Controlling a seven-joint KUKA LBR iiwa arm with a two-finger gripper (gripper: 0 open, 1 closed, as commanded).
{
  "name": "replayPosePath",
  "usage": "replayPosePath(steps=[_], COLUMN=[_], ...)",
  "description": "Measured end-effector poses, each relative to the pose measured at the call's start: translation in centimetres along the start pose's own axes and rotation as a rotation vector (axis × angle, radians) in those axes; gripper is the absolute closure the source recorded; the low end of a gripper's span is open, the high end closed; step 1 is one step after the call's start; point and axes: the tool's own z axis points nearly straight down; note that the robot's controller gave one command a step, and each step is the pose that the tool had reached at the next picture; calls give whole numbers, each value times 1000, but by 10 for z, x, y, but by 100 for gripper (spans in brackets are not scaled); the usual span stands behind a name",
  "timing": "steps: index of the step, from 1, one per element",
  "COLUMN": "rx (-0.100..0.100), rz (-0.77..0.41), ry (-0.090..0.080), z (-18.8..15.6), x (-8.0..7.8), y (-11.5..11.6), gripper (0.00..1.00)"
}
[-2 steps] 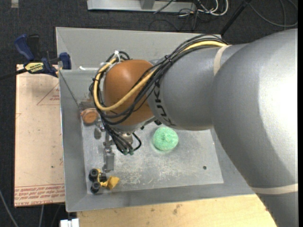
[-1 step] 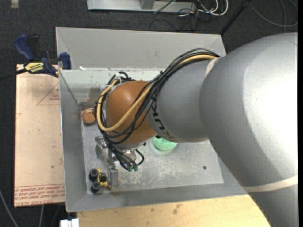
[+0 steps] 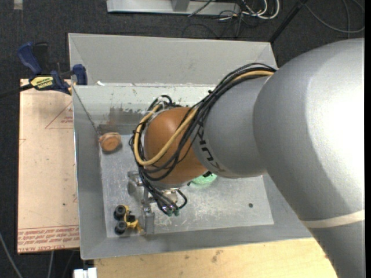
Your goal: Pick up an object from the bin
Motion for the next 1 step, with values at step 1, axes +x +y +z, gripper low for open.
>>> replayPosePath(steps=[1], rx=[5], rz=[32], ry=[-4], z=[1], x=[13], y=[-3], gripper=[0])
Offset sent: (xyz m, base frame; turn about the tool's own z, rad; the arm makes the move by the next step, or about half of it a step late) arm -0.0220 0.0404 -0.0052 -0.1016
